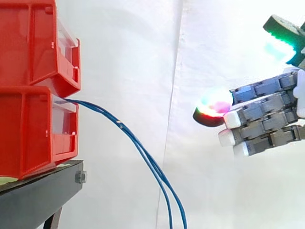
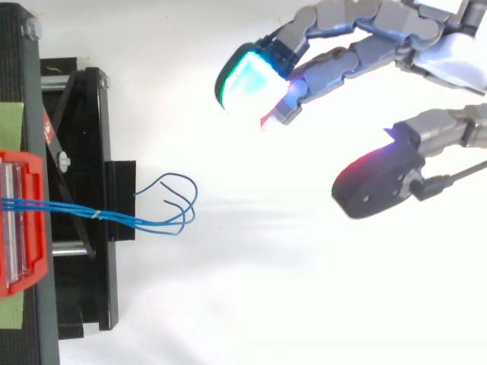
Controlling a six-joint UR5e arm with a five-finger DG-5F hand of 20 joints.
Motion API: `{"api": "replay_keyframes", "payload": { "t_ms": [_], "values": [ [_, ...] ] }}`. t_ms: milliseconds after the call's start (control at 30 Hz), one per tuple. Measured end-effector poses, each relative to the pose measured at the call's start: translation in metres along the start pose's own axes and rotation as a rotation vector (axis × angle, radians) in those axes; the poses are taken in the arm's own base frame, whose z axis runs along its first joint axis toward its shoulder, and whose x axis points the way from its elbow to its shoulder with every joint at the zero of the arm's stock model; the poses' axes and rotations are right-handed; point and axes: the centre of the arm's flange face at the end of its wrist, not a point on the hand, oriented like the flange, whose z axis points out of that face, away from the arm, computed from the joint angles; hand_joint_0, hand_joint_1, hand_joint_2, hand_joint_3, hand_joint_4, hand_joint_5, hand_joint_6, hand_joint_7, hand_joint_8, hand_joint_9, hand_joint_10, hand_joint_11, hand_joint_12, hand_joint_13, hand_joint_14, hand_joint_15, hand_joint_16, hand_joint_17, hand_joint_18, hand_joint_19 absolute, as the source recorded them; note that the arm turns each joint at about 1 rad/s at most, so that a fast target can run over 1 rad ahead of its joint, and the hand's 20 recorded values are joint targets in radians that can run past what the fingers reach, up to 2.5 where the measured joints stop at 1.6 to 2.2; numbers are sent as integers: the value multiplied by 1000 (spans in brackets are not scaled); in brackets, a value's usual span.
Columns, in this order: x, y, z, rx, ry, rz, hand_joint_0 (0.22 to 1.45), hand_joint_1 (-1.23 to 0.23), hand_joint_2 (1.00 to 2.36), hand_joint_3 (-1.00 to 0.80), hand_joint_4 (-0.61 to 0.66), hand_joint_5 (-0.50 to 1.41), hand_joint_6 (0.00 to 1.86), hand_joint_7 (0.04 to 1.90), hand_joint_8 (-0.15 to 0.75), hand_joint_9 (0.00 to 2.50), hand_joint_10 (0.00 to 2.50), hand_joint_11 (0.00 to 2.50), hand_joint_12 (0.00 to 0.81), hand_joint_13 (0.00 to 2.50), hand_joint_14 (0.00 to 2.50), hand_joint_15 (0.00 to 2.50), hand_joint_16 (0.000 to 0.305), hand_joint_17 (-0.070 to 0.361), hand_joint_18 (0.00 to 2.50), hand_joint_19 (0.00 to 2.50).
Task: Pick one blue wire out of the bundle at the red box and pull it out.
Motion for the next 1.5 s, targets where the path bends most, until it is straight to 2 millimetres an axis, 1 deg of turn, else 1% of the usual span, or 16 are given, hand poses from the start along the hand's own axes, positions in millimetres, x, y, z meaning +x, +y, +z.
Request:
{"api": "replay_keyframes", "payload": {
  "t_ms": [133, 267, 433, 633, 800, 900, 1067, 1300, 1500],
  "values": [
    [5, -5, 4, 1, -12, -14, 496, -736, 1000, -500, 293, -169, 502, 828, 358, 715, 11, 433, 460, 644, 10, 310, 69, 156, 552, 389],
    [11, -9, 13, 3, -23, -16, 497, -733, 1000, -500, 300, -167, 502, 830, 361, 717, 11, 432, 459, 645, 10, 311, 69, 155, 550, 390],
    [22, -16, 32, 6, -28, -4, 498, -732, 1000, -500, 309, -165, 502, 833, 361, 713, 11, 434, 458, 645, 10, 305, 69, 155, 553, 392],
    [34, -15, 51, -8, -31, -15, 501, -730, 1000, -500, 316, -162, 503, 840, 358, 713, 11, 433, 458, 646, 11, 311, 68, 154, 551, 392],
    [49, -33, 67, -5, -26, -8, 506, -729, 1000, -500, 321, -160, 503, 846, 356, 716, 11, 438, 456, 648, 10, 309, 68, 153, 552, 394],
    [55, -38, 75, -7, -24, 14, 507, -729, 1000, -500, 326, -158, 503, 847, 359, 717, 13, 437, 456, 650, 10, 312, 68, 153, 554, 392],
    [64, -38, 81, -16, -19, 4, 510, -728, 1000, -500, 328, -156, 503, 860, 358, 721, 14, 438, 453, 652, 10, 315, 68, 152, 557, 392],
    [86, -58, 80, -16, 0, -1, 522, -728, 1000, -500, 337, -153, 503, 864, 356, 722, 11, 440, 452, 655, 11, 312, 67, 150, 561, 394],
    [100, -63, 80, -44, 1, 18, 539, -737, 1001, -485, 347, -148, 503, 905, 351, 725, 13, 443, 447, 654, 10, 311, 66, 147, 559, 388]
  ]
}}
